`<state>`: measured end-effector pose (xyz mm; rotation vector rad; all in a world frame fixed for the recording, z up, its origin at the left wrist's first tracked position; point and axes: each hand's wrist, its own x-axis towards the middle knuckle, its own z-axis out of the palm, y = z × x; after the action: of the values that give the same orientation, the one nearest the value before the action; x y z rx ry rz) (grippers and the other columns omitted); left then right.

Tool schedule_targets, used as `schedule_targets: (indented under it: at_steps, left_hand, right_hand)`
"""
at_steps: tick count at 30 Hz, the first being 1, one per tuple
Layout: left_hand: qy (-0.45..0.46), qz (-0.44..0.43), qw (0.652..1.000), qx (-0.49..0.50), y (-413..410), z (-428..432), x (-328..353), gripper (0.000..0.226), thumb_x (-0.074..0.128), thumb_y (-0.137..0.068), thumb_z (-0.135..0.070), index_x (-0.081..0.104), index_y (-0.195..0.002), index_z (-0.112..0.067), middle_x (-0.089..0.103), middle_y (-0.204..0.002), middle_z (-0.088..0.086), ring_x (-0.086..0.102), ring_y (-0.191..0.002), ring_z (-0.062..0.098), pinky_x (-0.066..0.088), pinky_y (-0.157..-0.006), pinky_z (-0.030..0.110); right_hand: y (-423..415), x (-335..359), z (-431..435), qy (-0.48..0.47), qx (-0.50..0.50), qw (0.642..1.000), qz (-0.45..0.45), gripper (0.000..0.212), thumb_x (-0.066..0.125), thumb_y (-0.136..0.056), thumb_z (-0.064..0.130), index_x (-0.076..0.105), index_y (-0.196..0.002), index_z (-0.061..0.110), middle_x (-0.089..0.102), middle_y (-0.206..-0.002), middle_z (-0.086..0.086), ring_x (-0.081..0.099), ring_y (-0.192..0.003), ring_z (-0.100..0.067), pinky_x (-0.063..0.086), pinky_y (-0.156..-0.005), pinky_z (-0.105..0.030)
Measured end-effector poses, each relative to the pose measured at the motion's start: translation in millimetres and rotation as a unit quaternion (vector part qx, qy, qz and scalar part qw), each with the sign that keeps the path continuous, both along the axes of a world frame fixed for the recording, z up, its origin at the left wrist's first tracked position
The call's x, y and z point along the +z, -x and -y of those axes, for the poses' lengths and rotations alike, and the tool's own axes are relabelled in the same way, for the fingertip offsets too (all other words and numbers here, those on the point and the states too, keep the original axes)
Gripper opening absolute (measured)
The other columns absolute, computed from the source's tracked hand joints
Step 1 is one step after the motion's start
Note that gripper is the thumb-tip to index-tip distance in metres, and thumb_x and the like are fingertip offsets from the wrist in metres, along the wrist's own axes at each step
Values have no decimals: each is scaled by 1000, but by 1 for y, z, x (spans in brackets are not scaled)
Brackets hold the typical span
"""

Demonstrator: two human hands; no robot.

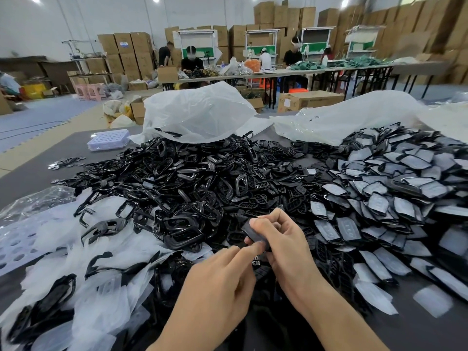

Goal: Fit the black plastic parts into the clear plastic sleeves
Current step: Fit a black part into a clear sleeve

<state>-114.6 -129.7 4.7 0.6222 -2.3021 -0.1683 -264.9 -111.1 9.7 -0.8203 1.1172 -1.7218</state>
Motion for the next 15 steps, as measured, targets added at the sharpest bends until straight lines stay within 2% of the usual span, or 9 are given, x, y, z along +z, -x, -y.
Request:
schedule_targets:
  at_steps: [5, 9, 11, 13, 15]
  left_hand:
    - [-26, 10, 999, -34, 6, -8, -1, 41, 48, -89, -21, 56, -127, -33, 64, -83, -13, 56, -65, 7, 48, -47, 29]
    - [-34, 0, 999, -32, 2, -8, 5, 42, 49, -90, -21, 57, -129, -33, 59, -83, -15, 50, -66, 2, 46, -51, 22]
    - [-47, -17, 999, -12, -1, -5, 6, 42, 48, -91, -22, 56, -131, -34, 57, -83, -18, 51, -66, 0, 46, -55, 19]
    - [-45, -8, 999, 13, -6, -1, 7, 40, 46, -93, -24, 53, -130, -36, 59, -84, -18, 52, -64, 1, 48, -55, 23]
    - [-28, 18, 999, 26, -9, 3, 6, 35, 43, -97, -26, 51, -129, -37, 62, -89, -15, 57, -66, 4, 50, -55, 30]
  right_hand:
    - [-1, 4, 2, 7, 2, 1000, 23, 28, 74, -77, 20, 56, -57, 29, 65, -69, 1, 67, -64, -17, 56, -62, -23]
    - [1, 4, 1, 15, 3, 1000, 22, 29, 74, -79, 20, 57, -59, 30, 66, -73, -1, 67, -68, -18, 56, -66, -26]
    - [1, 3, 1, 4, -7, 1000, 3, 30, 74, -83, 21, 55, -62, 30, 60, -73, -1, 61, -70, -19, 51, -70, -33]
    - [0, 2, 1, -9, -21, 999, -26, 26, 74, -79, 26, 54, -63, 29, 53, -69, 3, 50, -69, -17, 43, -72, -38]
    - [-1, 2, 1, -6, -21, 998, -57, 25, 73, -80, 24, 54, -65, 28, 53, -68, 5, 48, -66, -11, 44, -70, -32]
